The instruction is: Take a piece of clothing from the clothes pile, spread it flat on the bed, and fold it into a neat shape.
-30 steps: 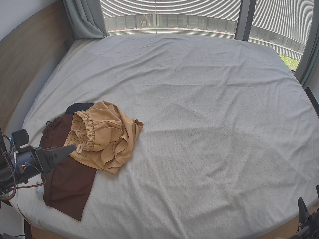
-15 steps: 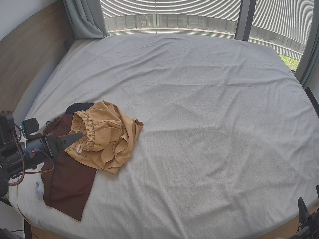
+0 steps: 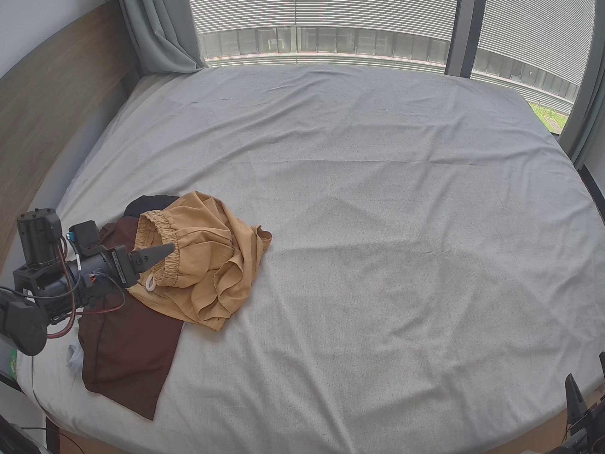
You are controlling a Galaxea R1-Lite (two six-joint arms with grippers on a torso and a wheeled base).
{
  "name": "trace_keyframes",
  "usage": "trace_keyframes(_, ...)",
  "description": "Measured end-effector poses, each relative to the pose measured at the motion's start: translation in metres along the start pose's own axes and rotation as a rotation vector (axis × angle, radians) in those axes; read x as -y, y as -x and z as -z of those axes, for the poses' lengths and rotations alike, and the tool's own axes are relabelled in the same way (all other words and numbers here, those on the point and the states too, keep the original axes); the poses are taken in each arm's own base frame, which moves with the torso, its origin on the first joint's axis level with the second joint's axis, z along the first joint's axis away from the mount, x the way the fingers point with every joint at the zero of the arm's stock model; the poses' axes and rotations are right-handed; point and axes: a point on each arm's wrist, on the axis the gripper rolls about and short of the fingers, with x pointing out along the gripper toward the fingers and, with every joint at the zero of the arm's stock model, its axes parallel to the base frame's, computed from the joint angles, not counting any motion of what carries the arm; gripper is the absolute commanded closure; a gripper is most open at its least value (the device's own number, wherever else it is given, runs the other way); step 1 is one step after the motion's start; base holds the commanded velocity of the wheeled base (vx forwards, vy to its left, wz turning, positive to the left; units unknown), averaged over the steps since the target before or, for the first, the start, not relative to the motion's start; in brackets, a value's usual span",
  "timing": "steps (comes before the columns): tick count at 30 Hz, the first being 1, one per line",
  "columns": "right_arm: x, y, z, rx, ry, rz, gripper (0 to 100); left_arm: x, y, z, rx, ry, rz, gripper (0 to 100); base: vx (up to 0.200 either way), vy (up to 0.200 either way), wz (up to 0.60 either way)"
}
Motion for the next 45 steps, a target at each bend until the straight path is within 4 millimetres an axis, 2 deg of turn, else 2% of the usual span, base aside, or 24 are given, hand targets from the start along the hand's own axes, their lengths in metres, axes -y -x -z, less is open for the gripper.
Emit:
trace_keyframes(13, 0.000, 0.000, 0.000, 0.000, 0.000, -0.001, 0, -0.031, -0.047, 0.008, -0.012, 0.015, -0.026, 0, 0.000, 0.000, 0.00)
trace_keyframes(20, 0.000, 0.000, 0.000, 0.000, 0.000, -0.001, 0, -0.042, -0.066, 0.010, -0.025, 0.021, -0.036, 0, 0.000, 0.000, 0.00)
trace_keyframes(45, 0.000, 0.000, 0.000, 0.000, -0.001, 0.000, 0, -0.056, -0.119, 0.010, 0.000, -0.003, 0.000, 0, 0.000, 0.000, 0.00)
